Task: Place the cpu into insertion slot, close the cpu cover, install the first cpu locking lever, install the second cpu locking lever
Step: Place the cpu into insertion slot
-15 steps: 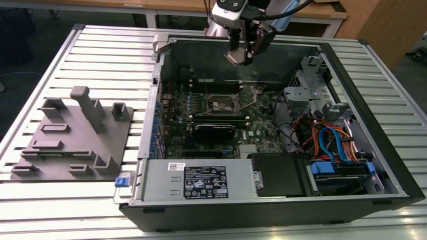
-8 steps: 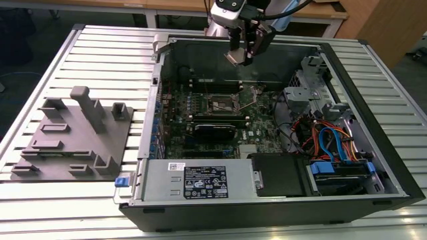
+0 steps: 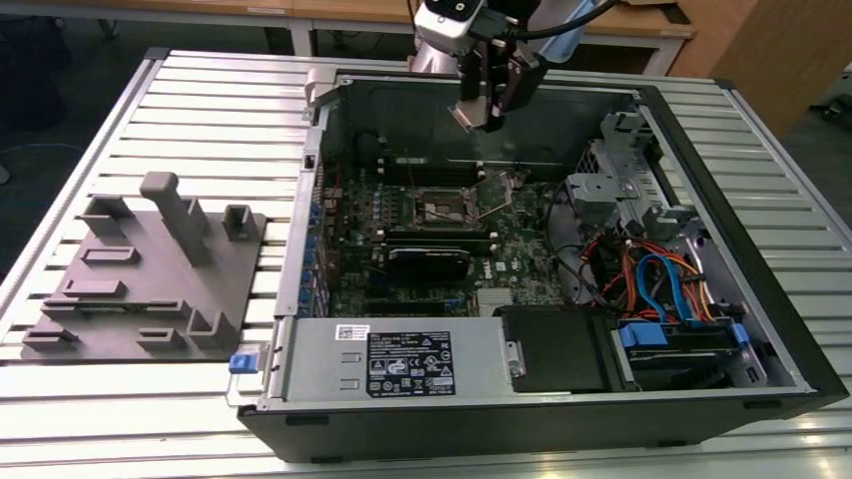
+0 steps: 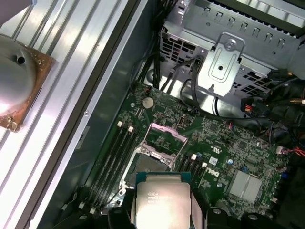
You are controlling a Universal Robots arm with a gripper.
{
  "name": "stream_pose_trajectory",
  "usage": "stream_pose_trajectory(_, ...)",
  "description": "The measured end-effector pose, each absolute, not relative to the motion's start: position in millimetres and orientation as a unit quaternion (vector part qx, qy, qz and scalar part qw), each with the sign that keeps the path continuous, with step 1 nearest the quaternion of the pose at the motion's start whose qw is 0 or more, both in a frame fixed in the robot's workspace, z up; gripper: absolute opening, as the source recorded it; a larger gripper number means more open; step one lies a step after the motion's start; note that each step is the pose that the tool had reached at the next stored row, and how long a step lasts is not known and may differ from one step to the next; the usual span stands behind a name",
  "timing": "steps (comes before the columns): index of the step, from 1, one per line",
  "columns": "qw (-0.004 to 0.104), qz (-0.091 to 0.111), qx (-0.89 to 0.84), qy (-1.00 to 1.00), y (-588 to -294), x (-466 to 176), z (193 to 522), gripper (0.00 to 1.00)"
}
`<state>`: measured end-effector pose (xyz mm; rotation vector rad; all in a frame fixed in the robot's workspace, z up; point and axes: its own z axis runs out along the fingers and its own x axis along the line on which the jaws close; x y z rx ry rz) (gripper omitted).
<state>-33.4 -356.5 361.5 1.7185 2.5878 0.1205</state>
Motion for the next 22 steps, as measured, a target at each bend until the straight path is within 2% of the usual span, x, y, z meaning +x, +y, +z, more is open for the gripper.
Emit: stream_pose_trajectory(22, 0.018, 0.038, 0.577, 0.815, -355.8, -33.4, 360.7, 0.54)
